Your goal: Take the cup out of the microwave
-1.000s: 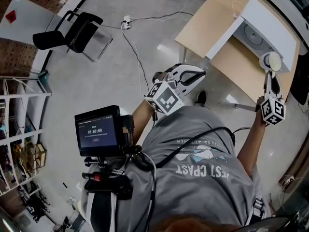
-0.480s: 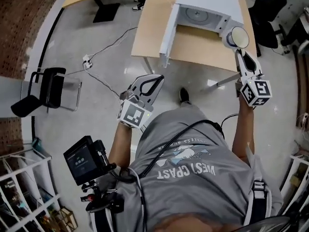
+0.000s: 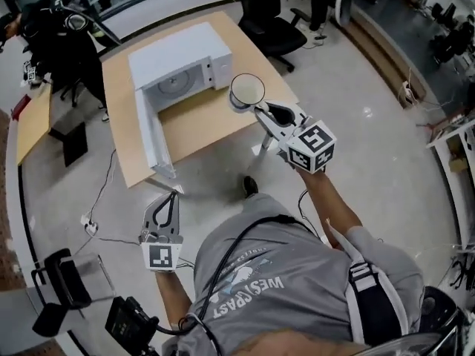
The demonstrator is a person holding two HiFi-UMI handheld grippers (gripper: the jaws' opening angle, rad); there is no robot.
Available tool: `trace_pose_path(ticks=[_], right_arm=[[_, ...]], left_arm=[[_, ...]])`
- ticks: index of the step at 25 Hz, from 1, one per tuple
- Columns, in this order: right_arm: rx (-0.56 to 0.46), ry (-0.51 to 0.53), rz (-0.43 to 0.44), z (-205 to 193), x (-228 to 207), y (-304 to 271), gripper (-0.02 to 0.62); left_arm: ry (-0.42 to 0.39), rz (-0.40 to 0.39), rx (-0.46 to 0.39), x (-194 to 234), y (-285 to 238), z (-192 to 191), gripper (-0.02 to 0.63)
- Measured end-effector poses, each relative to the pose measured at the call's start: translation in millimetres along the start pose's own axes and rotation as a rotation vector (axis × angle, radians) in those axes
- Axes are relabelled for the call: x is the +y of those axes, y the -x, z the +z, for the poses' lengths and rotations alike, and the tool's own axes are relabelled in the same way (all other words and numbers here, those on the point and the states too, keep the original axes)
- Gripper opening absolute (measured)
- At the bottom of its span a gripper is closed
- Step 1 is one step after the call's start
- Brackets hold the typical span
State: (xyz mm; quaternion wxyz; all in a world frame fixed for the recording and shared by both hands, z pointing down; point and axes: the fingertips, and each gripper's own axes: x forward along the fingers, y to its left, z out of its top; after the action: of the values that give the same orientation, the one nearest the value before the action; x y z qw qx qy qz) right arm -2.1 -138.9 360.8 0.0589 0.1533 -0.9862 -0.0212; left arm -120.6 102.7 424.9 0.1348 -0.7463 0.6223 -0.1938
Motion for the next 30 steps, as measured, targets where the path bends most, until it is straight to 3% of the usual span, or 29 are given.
trace_pose_path(ticks=[5,7,17,30], right_arm=[[0.008,-0.004,-0.030,12,-23,30,0.067],[0.015,-0.007,-0.053,12,-39,38,0.067],[0.036,-0.042,-0.172,4,-114,81,0.067],[0.066,-0.053,-0.220,-9,-172,92,0.067]], left_arm=[[0.188,0.027,-0.033,3,-23,4,0.043],[0.225,0.028,-0.027,8,-38,2,0.043],[0.217,-0.054,-0.051,6,-119,16,0.043],[0.243,-0.093,-0.037,-3,-180,8,0.043]])
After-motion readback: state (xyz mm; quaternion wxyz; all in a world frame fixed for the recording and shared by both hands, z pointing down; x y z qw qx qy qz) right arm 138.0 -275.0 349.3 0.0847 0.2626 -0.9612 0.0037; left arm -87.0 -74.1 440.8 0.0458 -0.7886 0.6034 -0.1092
